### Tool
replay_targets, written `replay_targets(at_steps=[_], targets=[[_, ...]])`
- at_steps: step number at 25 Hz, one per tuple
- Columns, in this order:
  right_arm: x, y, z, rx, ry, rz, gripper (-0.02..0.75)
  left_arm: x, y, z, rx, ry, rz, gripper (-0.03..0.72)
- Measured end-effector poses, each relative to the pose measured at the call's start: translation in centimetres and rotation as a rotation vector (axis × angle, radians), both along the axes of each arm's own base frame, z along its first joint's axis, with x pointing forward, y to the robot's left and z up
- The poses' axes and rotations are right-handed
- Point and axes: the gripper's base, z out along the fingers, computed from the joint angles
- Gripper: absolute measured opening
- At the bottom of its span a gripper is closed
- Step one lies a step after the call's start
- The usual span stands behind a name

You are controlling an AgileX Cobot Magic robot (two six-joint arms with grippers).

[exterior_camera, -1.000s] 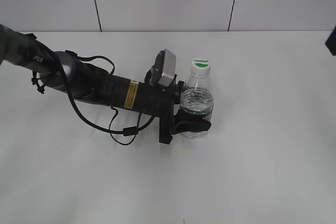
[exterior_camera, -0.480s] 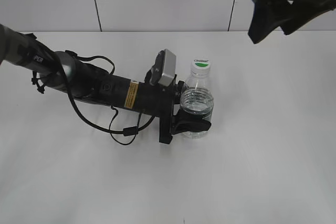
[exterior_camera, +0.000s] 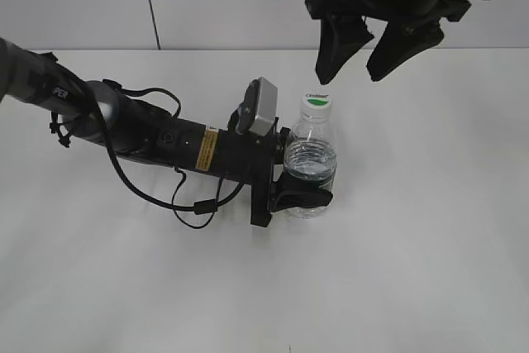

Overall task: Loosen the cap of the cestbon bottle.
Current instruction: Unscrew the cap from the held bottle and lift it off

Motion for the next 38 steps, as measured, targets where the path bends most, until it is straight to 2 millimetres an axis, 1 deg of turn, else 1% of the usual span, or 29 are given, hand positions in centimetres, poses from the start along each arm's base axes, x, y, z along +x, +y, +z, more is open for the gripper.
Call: replay_targets(at_steps=[3, 6, 12, 15, 20, 24, 31, 34, 38], targets=[[0.0, 0.6, -0.1, 0.014, 0.017, -0.017, 0.501, 0.0, 0.0, 0.0, 0.0, 0.0, 0.0, 0.402], [-0.1, 0.8, -0.2, 0.019, 0.028, -0.041, 0.498, 0.0, 0.0, 0.0, 0.0, 0.0, 0.0, 0.402], [0.5, 1.3, -1.8, 0.011, 0.08, -0.067, 0.483, 0.0, 0.0, 0.0, 0.0, 0.0, 0.0, 0.402], [1.1, 1.6, -2.0, 0.012, 0.076, -0.068, 0.482, 0.0, 0.0, 0.0, 0.0, 0.0, 0.0, 0.402], [1.8, 2.4, -1.8, 0.016, 0.048, -0.042, 0.482, 0.0, 0.0, 0.0, 0.0, 0.0, 0.0, 0.402], [2.1, 2.5, -2.5, -0.006, 0.053, -0.027, 0.482, 0.0, 0.0, 0.0, 0.0, 0.0, 0.0, 0.402], [2.2, 2.6, -2.9, -0.018, 0.051, -0.009, 0.482, 0.0, 0.0, 0.0, 0.001, 0.001, 0.001, 0.402], [2.1, 3.1, -3.3, -0.028, 0.054, 0.018, 0.482, 0.0, 0.0, 0.0, 0.001, 0.001, 0.001, 0.402], [1.8, 3.4, -3.4, -0.035, 0.05, 0.033, 0.482, 0.0, 0.0, 0.0, 0.001, 0.001, 0.002, 0.402]])
